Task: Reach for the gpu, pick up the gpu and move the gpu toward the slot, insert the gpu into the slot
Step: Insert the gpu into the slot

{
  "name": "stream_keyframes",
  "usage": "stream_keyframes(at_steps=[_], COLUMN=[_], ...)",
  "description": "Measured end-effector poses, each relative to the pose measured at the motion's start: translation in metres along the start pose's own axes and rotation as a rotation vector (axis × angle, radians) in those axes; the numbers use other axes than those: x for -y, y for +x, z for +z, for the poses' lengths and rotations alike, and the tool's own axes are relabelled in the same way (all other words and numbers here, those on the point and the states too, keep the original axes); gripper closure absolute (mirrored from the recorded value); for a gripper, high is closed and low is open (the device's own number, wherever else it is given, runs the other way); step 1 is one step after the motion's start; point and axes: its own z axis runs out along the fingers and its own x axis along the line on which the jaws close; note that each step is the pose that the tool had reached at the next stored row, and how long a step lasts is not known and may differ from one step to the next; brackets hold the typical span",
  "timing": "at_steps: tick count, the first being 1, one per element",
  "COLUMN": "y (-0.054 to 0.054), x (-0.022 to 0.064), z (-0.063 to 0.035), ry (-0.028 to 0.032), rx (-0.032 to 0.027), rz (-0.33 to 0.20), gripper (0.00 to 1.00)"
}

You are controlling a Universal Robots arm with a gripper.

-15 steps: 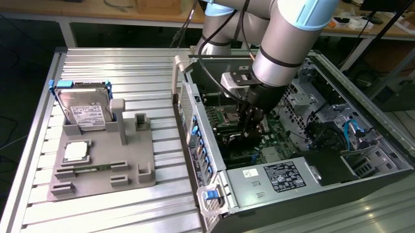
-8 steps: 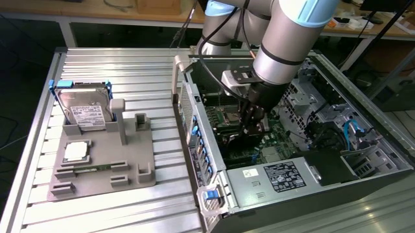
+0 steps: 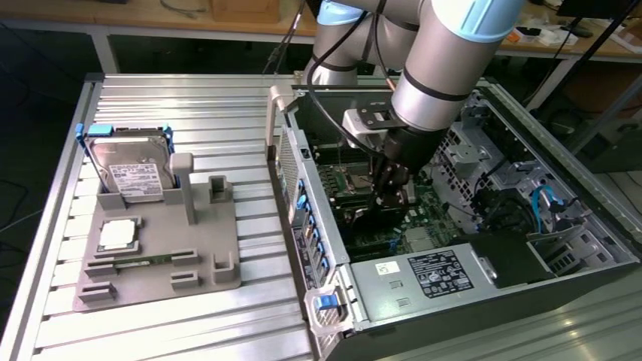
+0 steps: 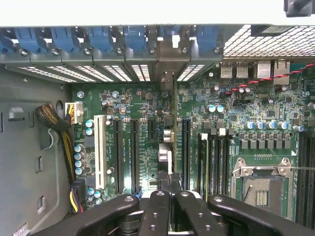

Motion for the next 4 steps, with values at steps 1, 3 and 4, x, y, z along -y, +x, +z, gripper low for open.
stream_keyframes(at_steps=[1, 3, 4], y=[0.0, 0.0, 0.0], x=[0.0, 0.0, 0.0], z=[0.0, 0.0, 0.0], ry=[0.0, 0.0, 0.0], rx=[0.0, 0.0, 0.0], rz=[0.0, 0.0, 0.0], gripper=[0.89, 0.89, 0.89])
